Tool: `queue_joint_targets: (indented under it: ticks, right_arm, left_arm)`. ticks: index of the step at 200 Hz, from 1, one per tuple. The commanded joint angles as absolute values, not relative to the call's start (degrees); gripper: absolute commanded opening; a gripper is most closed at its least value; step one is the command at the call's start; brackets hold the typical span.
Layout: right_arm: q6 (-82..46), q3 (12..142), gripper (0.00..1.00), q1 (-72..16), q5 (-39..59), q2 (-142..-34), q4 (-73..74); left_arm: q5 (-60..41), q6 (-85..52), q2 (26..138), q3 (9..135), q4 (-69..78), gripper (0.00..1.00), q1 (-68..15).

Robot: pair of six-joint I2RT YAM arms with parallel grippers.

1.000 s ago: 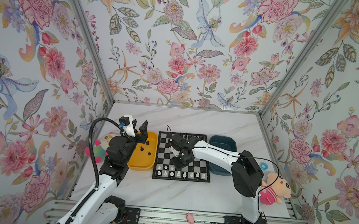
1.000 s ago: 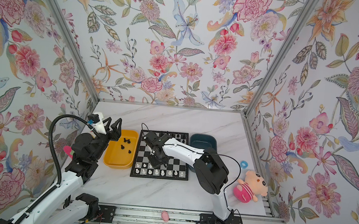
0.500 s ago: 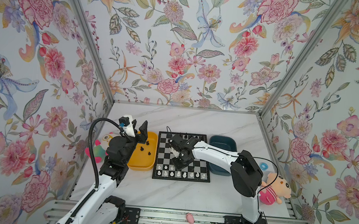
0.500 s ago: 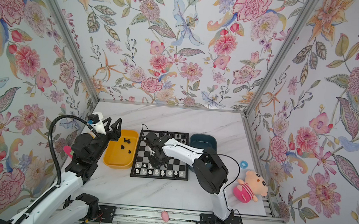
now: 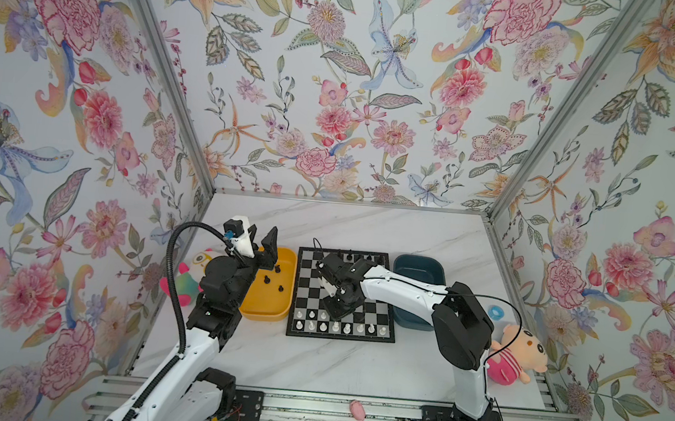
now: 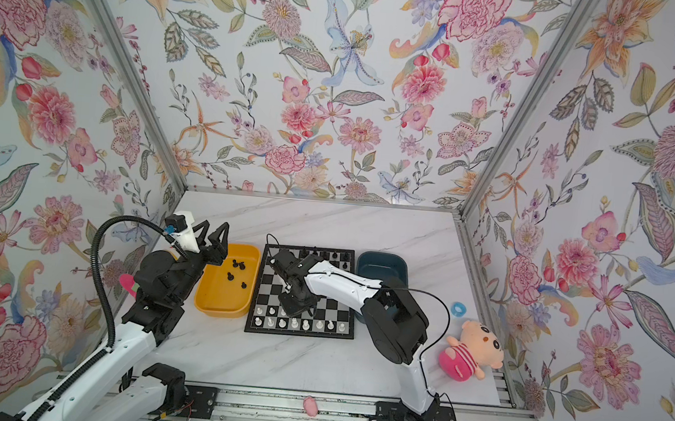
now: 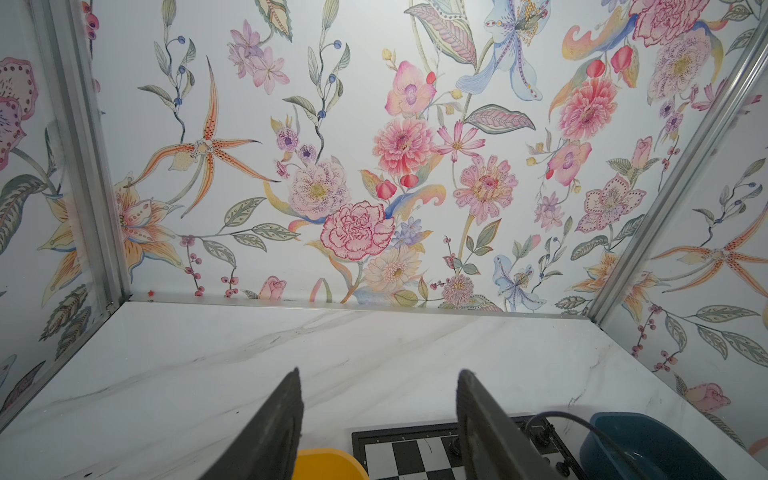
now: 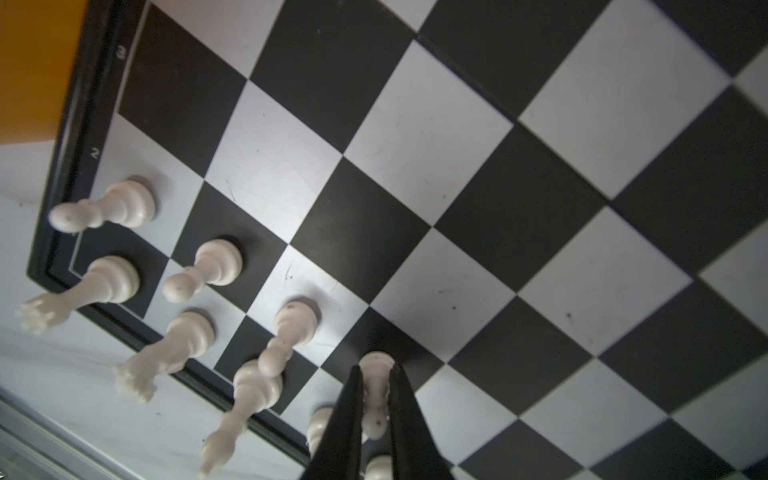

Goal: Set up the chess pieces on the board
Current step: 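Lower the white pawn with the right gripper onto a near-row square, then open the right gripper and raise it off the pawn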

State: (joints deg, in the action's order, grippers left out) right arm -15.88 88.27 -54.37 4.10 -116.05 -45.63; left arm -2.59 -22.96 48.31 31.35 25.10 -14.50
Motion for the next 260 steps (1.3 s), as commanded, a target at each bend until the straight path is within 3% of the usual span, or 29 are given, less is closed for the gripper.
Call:
queue_joint_targets:
  ticks: [1,184,229,260]
  right_arm:
    - [-16.5,87.5,0.17,-54.7,4.0,-117.4,-45.9]
    - [-17.2,89.1,0.3,-53.9,0.3,-108.5,-47.3]
    - [-15.4,88.9,0.32,-49.9,-4.8,-103.5,-49.8]
    - [-13.6,85.0,0.3,-42.1,-6.9,-99.3,-50.0]
  left_arm:
    - [-1.9,-22.8,48.2,30.5,24.8,0.6,-13.7]
    - [-1.7,-22.5,47.8,30.3,24.5,0.61,-13.7]
    - [-1.4,-22.4,48.1,30.3,24.6,0.61,-13.7]
    - [-1.3,-22.2,49.6,30.9,24.6,0.61,-13.7]
